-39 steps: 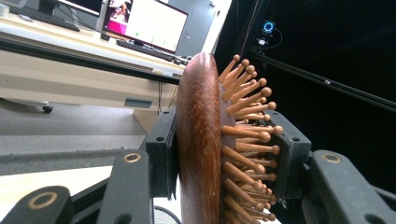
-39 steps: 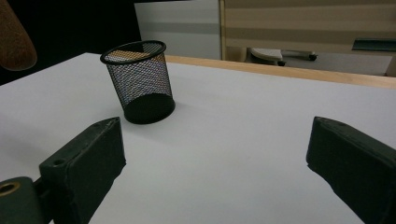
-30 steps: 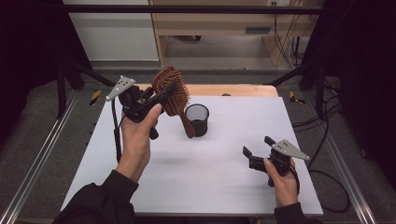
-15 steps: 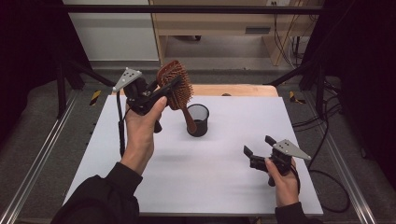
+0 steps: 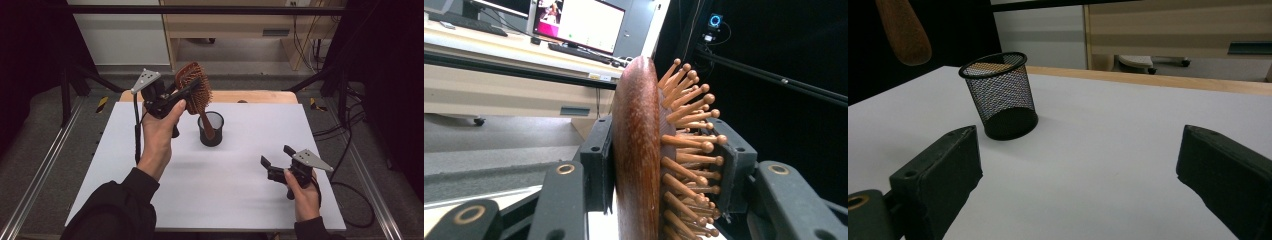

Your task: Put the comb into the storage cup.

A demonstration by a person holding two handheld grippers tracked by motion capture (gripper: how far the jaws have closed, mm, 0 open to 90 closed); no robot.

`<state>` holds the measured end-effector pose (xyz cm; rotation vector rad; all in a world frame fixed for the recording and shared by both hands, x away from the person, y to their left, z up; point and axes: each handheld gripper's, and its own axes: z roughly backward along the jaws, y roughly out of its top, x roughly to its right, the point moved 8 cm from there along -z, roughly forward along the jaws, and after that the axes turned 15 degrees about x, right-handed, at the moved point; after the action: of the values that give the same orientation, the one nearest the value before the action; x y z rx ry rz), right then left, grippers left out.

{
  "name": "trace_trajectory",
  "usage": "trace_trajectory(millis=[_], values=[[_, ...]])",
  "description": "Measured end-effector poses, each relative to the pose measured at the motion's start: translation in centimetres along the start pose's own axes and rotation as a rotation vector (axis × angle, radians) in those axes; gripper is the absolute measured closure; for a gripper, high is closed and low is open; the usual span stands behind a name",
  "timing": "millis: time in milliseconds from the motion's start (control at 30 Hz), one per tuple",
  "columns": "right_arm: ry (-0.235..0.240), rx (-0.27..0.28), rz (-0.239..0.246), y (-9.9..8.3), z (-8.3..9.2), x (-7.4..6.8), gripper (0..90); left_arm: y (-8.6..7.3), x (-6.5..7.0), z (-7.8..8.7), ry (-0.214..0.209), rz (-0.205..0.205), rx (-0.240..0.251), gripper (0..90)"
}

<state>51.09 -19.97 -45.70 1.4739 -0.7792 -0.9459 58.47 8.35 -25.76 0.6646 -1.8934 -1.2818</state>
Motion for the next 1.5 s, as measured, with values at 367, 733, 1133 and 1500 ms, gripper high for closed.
trace_trajectory(millis=[367,733,1133,1500], values=[[-0.001,0.009,-0.006,0.2,0.2,0.0,4.6,1.2,-0.7,-0.6,0.021,-0.007,0.009,52.1],[0.019,0.005,0.0,0.1,0.0,-0.6,4.5,2.0,-0.8,-1.6,0.024,-0.019,0.024,52.1],[0.015,0.002,0.0,0.0,0.1,-0.5,4.4,2.7,-0.5,-2.0,0.021,-0.024,0.029,52.1],[0.028,-0.001,0.007,0.0,-0.1,-0.7,4.4,3.3,-0.8,-2.7,0.024,-0.03,0.042,52.1]])
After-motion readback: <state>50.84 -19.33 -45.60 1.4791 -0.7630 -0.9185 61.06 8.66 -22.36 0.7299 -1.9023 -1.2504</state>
